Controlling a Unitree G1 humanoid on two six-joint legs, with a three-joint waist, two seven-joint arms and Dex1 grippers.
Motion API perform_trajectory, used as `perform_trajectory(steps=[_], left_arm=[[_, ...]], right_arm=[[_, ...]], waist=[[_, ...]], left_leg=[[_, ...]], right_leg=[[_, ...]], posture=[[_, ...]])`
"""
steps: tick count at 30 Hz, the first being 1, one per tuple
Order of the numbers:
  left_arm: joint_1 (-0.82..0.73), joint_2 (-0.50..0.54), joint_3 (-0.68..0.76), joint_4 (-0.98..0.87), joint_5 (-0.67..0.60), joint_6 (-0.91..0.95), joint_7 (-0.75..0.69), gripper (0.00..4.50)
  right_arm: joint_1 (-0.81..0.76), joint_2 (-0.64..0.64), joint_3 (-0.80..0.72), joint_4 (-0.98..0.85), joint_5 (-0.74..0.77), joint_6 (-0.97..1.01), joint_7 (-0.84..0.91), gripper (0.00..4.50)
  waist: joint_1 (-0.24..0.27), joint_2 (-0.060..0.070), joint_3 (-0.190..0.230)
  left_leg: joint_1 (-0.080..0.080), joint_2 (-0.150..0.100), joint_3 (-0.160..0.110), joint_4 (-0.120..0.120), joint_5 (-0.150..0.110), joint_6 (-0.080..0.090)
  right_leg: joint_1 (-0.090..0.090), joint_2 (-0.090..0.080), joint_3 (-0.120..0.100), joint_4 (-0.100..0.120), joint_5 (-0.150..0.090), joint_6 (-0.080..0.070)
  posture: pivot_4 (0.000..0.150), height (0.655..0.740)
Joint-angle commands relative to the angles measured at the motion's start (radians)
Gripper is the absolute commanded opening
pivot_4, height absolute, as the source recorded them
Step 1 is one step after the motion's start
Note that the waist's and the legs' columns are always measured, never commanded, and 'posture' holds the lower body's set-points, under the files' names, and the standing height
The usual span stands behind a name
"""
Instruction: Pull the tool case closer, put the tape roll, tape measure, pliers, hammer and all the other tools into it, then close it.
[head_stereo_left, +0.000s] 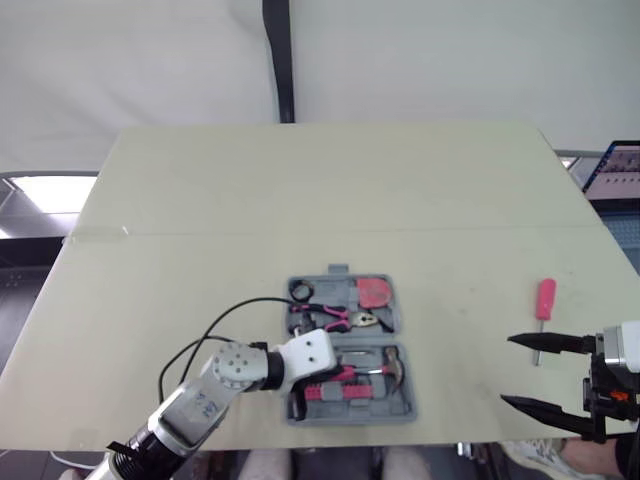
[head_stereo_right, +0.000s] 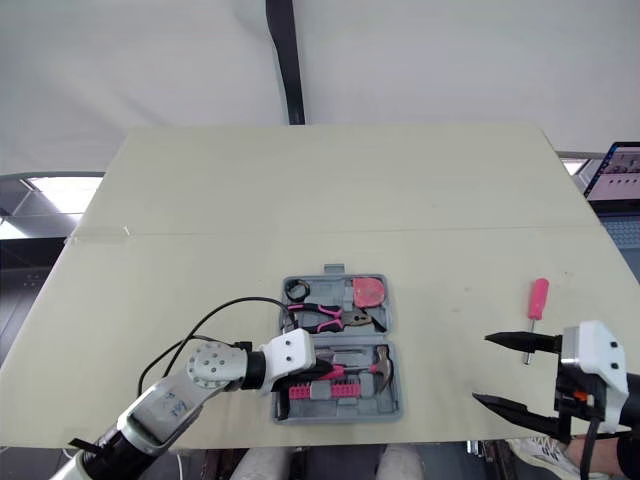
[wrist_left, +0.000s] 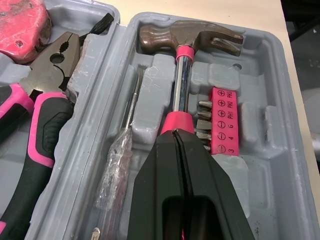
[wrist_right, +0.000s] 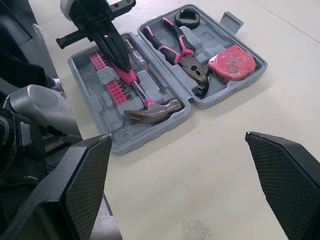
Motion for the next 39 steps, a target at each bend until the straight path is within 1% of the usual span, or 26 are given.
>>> perform_trajectory(steps=[1, 5, 8, 13, 23, 26, 28, 32, 35, 36, 37, 39], left_arm=[[0.027, 0.020, -0.097, 0.110, 0.063, 0.054, -0.040, 0.01], [0.012, 0.030, -0.120, 0.142, 0.098, 0.043, -0.046, 0.01], [0.012, 0.031, -0.129, 0.152, 0.116, 0.036, -0.047, 0.01], [0.008, 0.024, -0.141, 0.160, 0.140, 0.032, -0.048, 0.01], [0.015, 0.020, -0.160, 0.219, 0.175, -0.013, -0.049, 0.01], [0.018, 0.006, -0.138, 0.227, 0.169, -0.034, -0.030, 0.01], [0.021, -0.011, -0.107, 0.224, 0.154, -0.036, -0.007, 0.01], [0.039, -0.056, 0.051, 0.123, 0.060, 0.004, 0.035, 0.01], [0.095, -0.079, 0.210, -0.024, -0.068, 0.020, 0.034, 0.01], [0.131, -0.083, 0.273, -0.082, -0.125, 0.018, 0.027, 0.01], [0.162, -0.075, 0.324, -0.128, -0.168, 0.023, 0.015, 0.01], [0.219, -0.029, 0.403, -0.200, -0.195, 0.048, 0.004, 0.01]], right_arm=[[0.005, 0.006, -0.035, -0.026, 0.014, -0.013, 0.007, 4.50], [0.008, 0.006, -0.040, -0.024, 0.014, -0.012, 0.007, 4.50], [0.015, 0.007, -0.048, -0.022, 0.014, -0.014, 0.011, 4.50], [0.018, 0.013, -0.041, -0.035, 0.011, -0.010, -0.002, 4.50], [0.040, 0.018, -0.052, -0.049, 0.011, -0.002, -0.005, 4.50], [0.047, 0.019, -0.056, -0.051, 0.013, -0.002, -0.005, 4.50], [0.049, 0.019, -0.056, -0.052, 0.014, -0.002, -0.005, 4.50], [0.039, 0.016, -0.032, -0.047, 0.020, 0.018, -0.013, 4.50], [0.009, 0.021, 0.009, -0.033, 0.009, 0.015, -0.023, 4.50], [-0.001, 0.026, 0.027, -0.027, 0.002, 0.011, -0.025, 4.50], [-0.012, 0.030, 0.044, -0.021, -0.003, 0.007, -0.027, 4.50], [-0.037, 0.037, 0.076, -0.012, -0.010, 0.003, -0.037, 4.50]], waist=[[0.001, 0.000, -0.001], [0.003, 0.001, -0.004], [0.002, 0.001, -0.005], [0.002, 0.005, -0.008], [0.004, 0.004, -0.009], [0.004, 0.005, -0.012], [0.006, 0.007, -0.013], [0.007, 0.007, -0.013], [-0.002, 0.007, -0.010], [-0.006, 0.005, -0.006], [-0.009, 0.003, -0.003], [-0.015, 0.001, 0.000]], left_leg=[[0.000, 0.000, 0.000, 0.000, 0.000, 0.000], [0.004, 0.000, 0.000, -0.001, 0.000, 0.000], [0.016, 0.000, 0.000, -0.006, 0.000, 0.000], [0.017, 0.000, 0.000, -0.007, 0.000, 0.001], [0.017, -0.001, -0.001, -0.007, -0.001, 0.001], [0.017, -0.001, -0.001, -0.007, -0.001, 0.001], [0.017, -0.001, -0.001, -0.007, -0.001, 0.001], [0.016, -0.001, -0.001, -0.007, -0.001, 0.001], [0.016, 0.000, -0.001, -0.007, 0.000, 0.001], [0.015, 0.000, -0.001, -0.007, 0.000, 0.001], [0.015, 0.001, -0.001, -0.007, 0.000, 0.000], [0.013, 0.001, -0.001, -0.009, 0.000, 0.000]], right_leg=[[0.000, 0.000, 0.000, 0.000, 0.000, 0.000], [0.004, 0.000, 0.000, -0.001, 0.000, 0.000], [0.016, 0.000, 0.000, -0.006, 0.000, 0.000], [0.018, 0.000, 0.000, -0.009, 0.000, 0.000], [0.019, 0.000, 0.000, -0.010, 0.000, 0.000], [0.019, 0.000, 0.000, -0.010, 0.000, 0.000], [0.019, 0.000, 0.000, -0.011, 0.000, 0.000], [0.019, 0.000, 0.000, -0.011, 0.000, 0.000], [0.018, 0.000, 0.000, -0.010, 0.000, 0.000], [0.017, 0.000, 0.000, -0.009, 0.000, 0.000], [0.016, 0.001, 0.000, -0.010, 0.000, 0.000], [0.015, 0.001, 0.000, -0.010, 0.000, 0.000]], posture=[[0.150, 0.7400], [0.150, 0.7400], [0.150, 0.7400], [0.150, 0.7400], [0.150, 0.7400], [0.150, 0.7400], [0.150, 0.7400], [0.150, 0.7400], [0.150, 0.7400], [0.150, 0.7400], [0.150, 0.7400], [0.150, 0.7400]])
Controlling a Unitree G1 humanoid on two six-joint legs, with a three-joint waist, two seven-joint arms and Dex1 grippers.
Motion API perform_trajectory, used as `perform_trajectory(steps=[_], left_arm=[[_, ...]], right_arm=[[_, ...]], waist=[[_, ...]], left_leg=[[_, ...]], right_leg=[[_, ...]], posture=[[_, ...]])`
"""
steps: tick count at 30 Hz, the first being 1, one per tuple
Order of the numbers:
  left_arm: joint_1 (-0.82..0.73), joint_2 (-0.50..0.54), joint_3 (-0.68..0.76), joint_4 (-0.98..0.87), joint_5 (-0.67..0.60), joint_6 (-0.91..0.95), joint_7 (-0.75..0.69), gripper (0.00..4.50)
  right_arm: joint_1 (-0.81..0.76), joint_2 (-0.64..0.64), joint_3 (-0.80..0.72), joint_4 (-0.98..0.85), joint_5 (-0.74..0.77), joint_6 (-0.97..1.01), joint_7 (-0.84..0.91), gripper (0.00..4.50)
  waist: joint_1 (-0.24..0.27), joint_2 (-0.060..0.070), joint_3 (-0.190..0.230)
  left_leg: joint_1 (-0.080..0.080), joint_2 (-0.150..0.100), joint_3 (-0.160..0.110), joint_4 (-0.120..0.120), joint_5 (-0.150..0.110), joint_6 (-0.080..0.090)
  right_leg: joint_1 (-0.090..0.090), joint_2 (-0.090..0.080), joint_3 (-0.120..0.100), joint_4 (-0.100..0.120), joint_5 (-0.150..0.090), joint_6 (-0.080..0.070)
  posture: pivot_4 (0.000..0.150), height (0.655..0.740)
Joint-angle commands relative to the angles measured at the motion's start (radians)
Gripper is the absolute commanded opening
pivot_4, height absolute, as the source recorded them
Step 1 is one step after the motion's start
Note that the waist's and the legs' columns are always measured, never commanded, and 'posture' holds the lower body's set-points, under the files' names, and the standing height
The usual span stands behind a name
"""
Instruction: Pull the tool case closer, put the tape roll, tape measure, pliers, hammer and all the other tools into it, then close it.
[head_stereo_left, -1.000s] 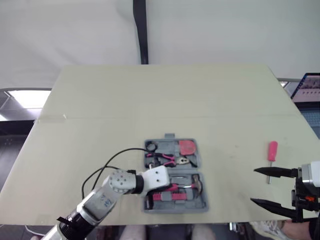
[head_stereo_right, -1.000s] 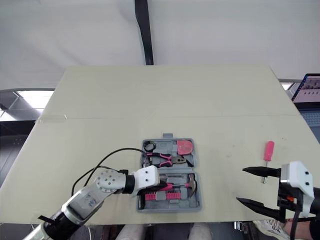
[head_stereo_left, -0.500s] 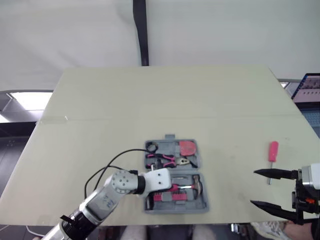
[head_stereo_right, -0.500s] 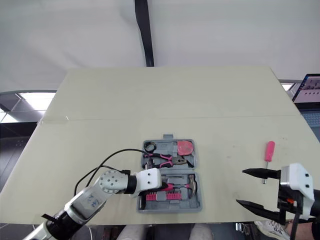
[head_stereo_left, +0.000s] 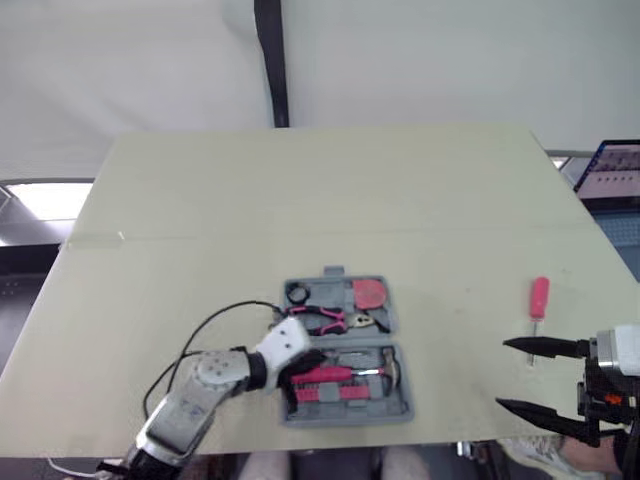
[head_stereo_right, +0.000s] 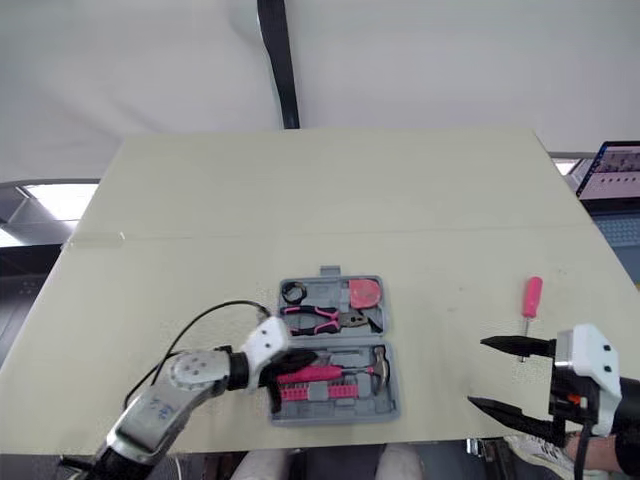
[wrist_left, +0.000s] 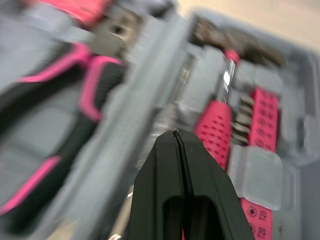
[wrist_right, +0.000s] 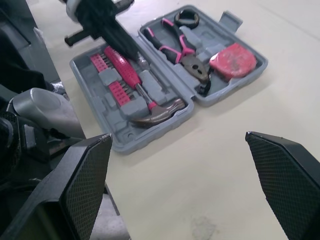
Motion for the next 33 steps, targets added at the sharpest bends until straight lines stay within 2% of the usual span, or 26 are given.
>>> perform_trajectory(steps=[1, 3, 5, 9, 13, 19, 26, 33], left_arm=[[0.077, 0.056, 0.144, -0.162, -0.078, 0.024, -0.007, 0.55], [0.153, 0.040, 0.251, -0.213, -0.096, 0.004, 0.047, 1.35], [0.208, 0.021, 0.309, -0.242, -0.099, -0.015, 0.084, 2.35], [0.446, -0.082, 0.478, -0.295, -0.145, -0.139, 0.122, 4.37], [0.660, -0.162, 0.577, -0.282, -0.161, -0.278, 0.104, 4.45], [0.881, -0.248, 0.648, -0.226, -0.185, -0.435, 0.065, 4.45], [0.917, -0.268, 0.665, -0.190, -0.183, -0.510, 0.078, 4.45], [0.849, -0.244, 0.643, -0.195, -0.181, -0.479, 0.111, 4.45]], right_arm=[[-0.039, 0.015, 0.039, 0.009, -0.005, -0.017, -0.022, 4.50], [-0.063, 0.021, 0.068, 0.022, -0.014, -0.013, -0.035, 4.50], [-0.076, 0.025, 0.087, 0.029, -0.018, -0.010, -0.042, 4.50], [-0.075, 0.048, 0.129, 0.031, -0.022, -0.023, -0.042, 4.50], [-0.061, 0.056, 0.143, 0.029, -0.024, -0.032, -0.039, 4.50], [-0.025, 0.058, 0.143, 0.023, -0.031, -0.039, -0.038, 4.50], [-0.011, 0.067, 0.149, 0.047, -0.039, -0.058, -0.039, 4.50], [-0.015, 0.068, 0.155, 0.053, -0.043, -0.061, -0.046, 4.50]], waist=[[-0.005, -0.001, 0.002], [-0.009, -0.001, 0.002], [-0.008, -0.002, 0.003], [-0.013, -0.006, 0.005], [-0.015, -0.008, 0.007], [-0.011, -0.010, 0.008], [-0.015, -0.009, 0.010], [-0.015, -0.009, 0.010]], left_leg=[[0.000, 0.000, 0.000, 0.000, 0.000, 0.000], [0.000, -0.001, 0.000, 0.000, 0.000, 0.000], [0.000, -0.001, 0.000, 0.000, 0.000, 0.000], [0.000, -0.001, 0.000, -0.001, 0.000, 0.000], [0.000, -0.001, 0.001, -0.002, 0.000, 0.000], [-0.001, -0.001, 0.001, -0.002, -0.001, 0.000], [-0.001, -0.001, 0.001, -0.002, -0.002, 0.000], [-0.001, -0.001, 0.001, -0.002, -0.002, 0.001]], right_leg=[[0.000, 0.000, 0.000, 0.000, 0.000, 0.000], [0.000, -0.001, 0.000, -0.001, 0.000, 0.000], [0.001, -0.001, 0.000, -0.001, 0.000, 0.000], [0.001, -0.001, 0.000, -0.002, 0.000, 0.000], [0.001, -0.001, 0.000, -0.005, 0.000, 0.000], [0.001, -0.001, 0.000, -0.011, -0.001, -0.002], [0.000, -0.001, 0.000, -0.011, -0.003, -0.005], [0.000, -0.001, 0.000, -0.010, -0.002, -0.004]], posture=[[0.150, 0.7400], [0.150, 0.7400], [0.150, 0.7400], [0.150, 0.7400], [0.150, 0.7400], [0.150, 0.7400], [0.150, 0.7400], [0.150, 0.7400]])
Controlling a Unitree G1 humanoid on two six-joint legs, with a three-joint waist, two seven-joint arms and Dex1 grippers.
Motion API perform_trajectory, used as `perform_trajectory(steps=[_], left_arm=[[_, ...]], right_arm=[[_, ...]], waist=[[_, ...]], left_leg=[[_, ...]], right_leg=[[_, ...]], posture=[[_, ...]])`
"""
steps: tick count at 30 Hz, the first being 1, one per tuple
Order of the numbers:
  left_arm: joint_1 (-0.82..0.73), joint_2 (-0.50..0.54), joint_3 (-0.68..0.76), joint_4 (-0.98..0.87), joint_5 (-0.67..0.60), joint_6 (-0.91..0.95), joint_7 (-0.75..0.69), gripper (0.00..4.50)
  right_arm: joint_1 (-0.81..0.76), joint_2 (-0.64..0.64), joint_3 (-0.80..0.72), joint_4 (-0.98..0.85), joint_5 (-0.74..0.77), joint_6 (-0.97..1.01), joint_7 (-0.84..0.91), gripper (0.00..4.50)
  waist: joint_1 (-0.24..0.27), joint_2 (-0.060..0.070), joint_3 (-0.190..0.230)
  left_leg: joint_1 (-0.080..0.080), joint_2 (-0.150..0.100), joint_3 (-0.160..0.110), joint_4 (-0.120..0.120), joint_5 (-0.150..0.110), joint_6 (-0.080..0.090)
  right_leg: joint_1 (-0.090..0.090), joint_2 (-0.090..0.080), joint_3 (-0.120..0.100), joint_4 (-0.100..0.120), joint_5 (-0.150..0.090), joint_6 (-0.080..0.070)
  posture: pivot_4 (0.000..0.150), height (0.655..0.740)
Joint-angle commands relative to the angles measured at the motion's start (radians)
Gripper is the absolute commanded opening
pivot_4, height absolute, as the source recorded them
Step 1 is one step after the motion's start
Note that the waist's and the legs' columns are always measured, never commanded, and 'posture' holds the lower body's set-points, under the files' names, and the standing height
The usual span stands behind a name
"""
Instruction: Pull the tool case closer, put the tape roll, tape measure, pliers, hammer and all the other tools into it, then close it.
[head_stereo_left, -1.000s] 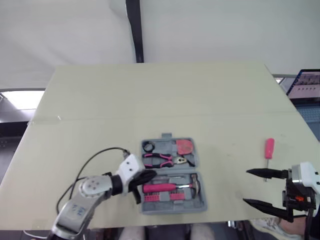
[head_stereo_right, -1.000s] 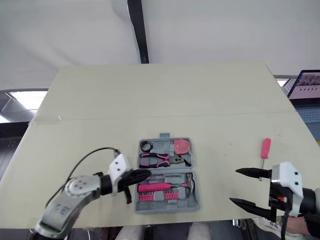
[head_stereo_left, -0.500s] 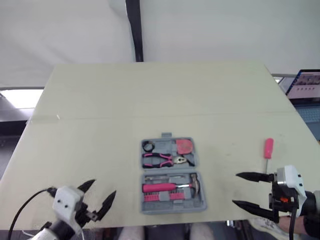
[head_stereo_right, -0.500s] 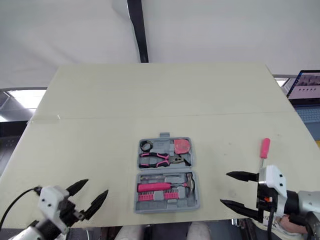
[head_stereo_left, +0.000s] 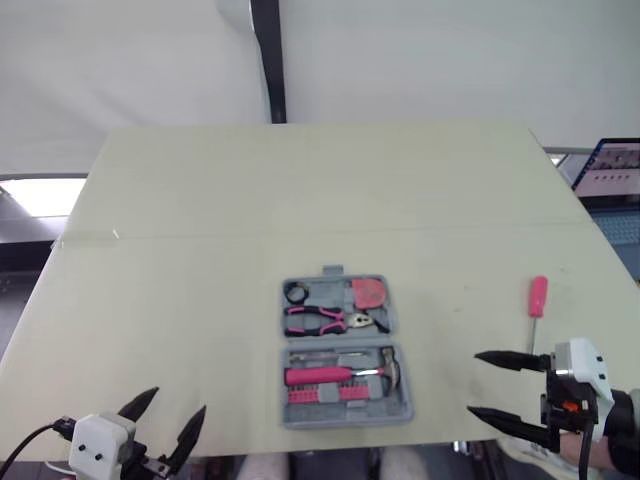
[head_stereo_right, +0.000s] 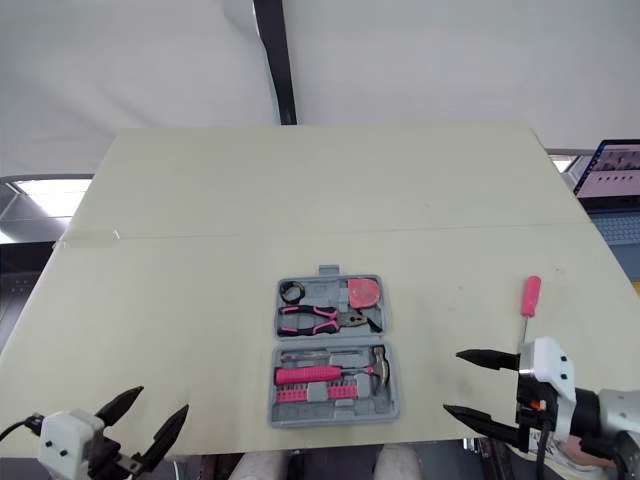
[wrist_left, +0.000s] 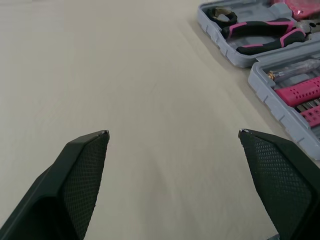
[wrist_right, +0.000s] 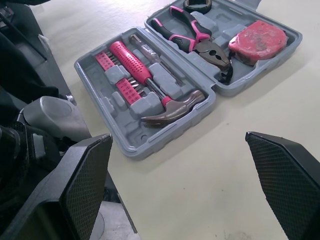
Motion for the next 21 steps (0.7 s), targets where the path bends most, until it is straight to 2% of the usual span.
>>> perform_trajectory(steps=[1, 12, 16, 21], left_arm=[[-0.014, 0.013, -0.010, -0.018, -0.011, 0.008, 0.017, 4.45], [-0.014, 0.061, -0.050, -0.048, -0.024, 0.032, -0.011, 4.45], [-0.029, 0.221, -0.050, -0.057, -0.137, 0.057, -0.214, 4.45], [-0.105, 0.347, -0.048, -0.050, -0.183, 0.023, -0.337, 4.45]], right_arm=[[0.003, 0.006, -0.001, -0.006, 0.003, -0.016, -0.006, 4.50], [-0.011, -0.001, -0.001, 0.000, 0.005, -0.016, -0.002, 4.50], [-0.044, 0.019, -0.004, -0.003, 0.000, 0.003, -0.068, 4.50], [0.012, 0.058, -0.098, -0.062, 0.005, 0.046, -0.189, 4.50]], waist=[[-0.001, 0.000, 0.000], [-0.002, 0.000, 0.000], [-0.001, 0.001, 0.000], [0.002, 0.007, 0.000]], left_leg=[[0.000, 0.000, 0.000, 0.000, 0.000, 0.000], [0.000, 0.000, 0.000, 0.000, 0.000, 0.000], [0.000, 0.000, 0.000, 0.000, 0.000, 0.000], [0.000, 0.000, 0.000, 0.000, 0.000, -0.001]], right_leg=[[0.000, 0.000, 0.000, 0.000, 0.000, 0.000], [0.000, 0.000, 0.000, 0.001, 0.000, 0.000], [-0.001, 0.000, 0.000, 0.001, 0.000, 0.000], [-0.002, 0.000, 0.000, 0.003, 0.000, -0.001]], posture=[[0.150, 0.7400], [0.150, 0.7400], [0.150, 0.7400], [0.150, 0.7400]])
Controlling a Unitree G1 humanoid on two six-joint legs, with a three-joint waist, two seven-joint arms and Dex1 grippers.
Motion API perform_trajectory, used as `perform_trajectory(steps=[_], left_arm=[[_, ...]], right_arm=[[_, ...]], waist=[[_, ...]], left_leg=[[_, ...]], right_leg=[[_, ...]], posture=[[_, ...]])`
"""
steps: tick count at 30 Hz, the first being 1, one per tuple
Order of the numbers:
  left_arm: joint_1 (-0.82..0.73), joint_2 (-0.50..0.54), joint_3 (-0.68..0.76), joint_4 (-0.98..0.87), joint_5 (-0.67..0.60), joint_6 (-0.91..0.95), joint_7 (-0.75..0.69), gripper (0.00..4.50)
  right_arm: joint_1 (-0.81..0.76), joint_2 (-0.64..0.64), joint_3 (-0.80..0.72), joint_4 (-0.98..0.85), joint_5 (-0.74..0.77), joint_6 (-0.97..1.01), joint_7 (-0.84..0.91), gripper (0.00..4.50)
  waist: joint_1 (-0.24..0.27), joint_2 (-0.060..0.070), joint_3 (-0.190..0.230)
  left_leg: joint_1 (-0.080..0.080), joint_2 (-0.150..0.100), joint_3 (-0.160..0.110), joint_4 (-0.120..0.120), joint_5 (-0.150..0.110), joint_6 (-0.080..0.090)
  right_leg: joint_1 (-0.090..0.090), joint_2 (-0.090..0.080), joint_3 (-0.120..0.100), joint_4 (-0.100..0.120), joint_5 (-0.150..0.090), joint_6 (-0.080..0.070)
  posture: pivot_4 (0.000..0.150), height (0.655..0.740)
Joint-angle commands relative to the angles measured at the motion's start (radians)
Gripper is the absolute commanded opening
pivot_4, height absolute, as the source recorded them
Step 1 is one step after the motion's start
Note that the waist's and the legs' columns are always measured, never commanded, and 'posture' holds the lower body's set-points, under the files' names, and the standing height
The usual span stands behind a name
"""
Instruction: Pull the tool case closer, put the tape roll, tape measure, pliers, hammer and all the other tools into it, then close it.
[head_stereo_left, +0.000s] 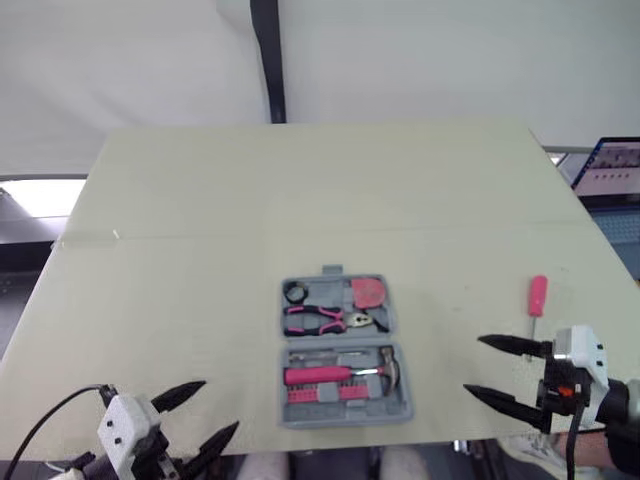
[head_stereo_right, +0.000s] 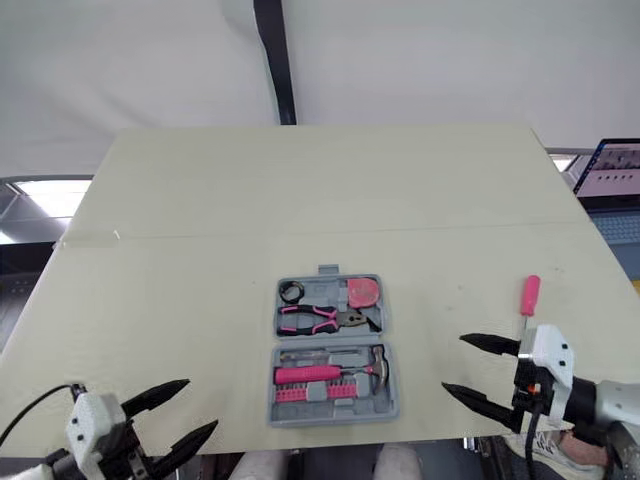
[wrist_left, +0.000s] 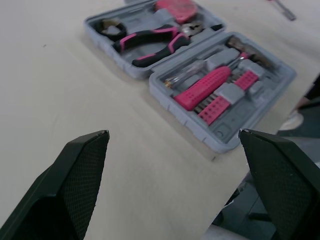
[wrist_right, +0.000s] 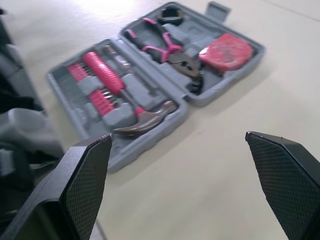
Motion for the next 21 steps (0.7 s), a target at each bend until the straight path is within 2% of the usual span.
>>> perform_trajectory(steps=[1, 5, 10, 19, 21], left_arm=[[-0.026, 0.032, -0.017, -0.029, -0.032, -0.034, -0.069, 4.45], [-0.104, 0.049, -0.060, -0.027, -0.051, -0.019, -0.083, 4.45], [-0.182, 0.052, -0.125, -0.019, -0.045, -0.004, -0.076, 4.45], [-0.224, 0.060, -0.167, -0.034, -0.018, 0.022, -0.043, 4.45], [-0.226, 0.061, -0.169, -0.040, -0.019, 0.029, -0.036, 4.45]], right_arm=[[0.056, 0.021, -0.093, -0.075, 0.021, 0.032, -0.070, 4.50], [0.114, 0.077, -0.163, -0.160, 0.030, 0.099, -0.204, 4.50], [0.114, 0.138, -0.197, -0.203, 0.068, 0.163, -0.323, 4.50], [0.068, 0.165, -0.231, -0.169, 0.057, 0.269, -0.509, 4.50], [0.045, 0.148, -0.231, -0.135, 0.086, 0.390, -0.572, 4.50]], waist=[[-0.002, 0.002, 0.000], [-0.004, 0.001, 0.000], [-0.006, 0.001, 0.000], [-0.006, 0.002, 0.000], [-0.006, 0.002, 0.000]], left_leg=[[0.000, 0.000, 0.000, 0.000, 0.000, 0.000], [-0.001, 0.000, 0.001, -0.003, 0.000, 0.000], [0.001, 0.000, 0.003, -0.003, 0.000, 0.000], [0.001, 0.000, 0.003, -0.003, 0.000, 0.000], [0.001, 0.000, 0.003, -0.003, 0.000, 0.000]], right_leg=[[0.000, 0.000, 0.000, 0.001, 0.000, 0.000], [0.000, 0.000, -0.001, 0.002, 0.001, 0.001], [0.000, 0.000, 0.001, 0.004, 0.001, 0.002], [-0.002, 0.000, 0.002, 0.006, 0.001, 0.002], [-0.002, 0.000, 0.003, 0.006, 0.001, 0.002]], posture=[[0.150, 0.7400], [0.150, 0.7400], [0.150, 0.7400], [0.150, 0.7400], [0.150, 0.7400]])
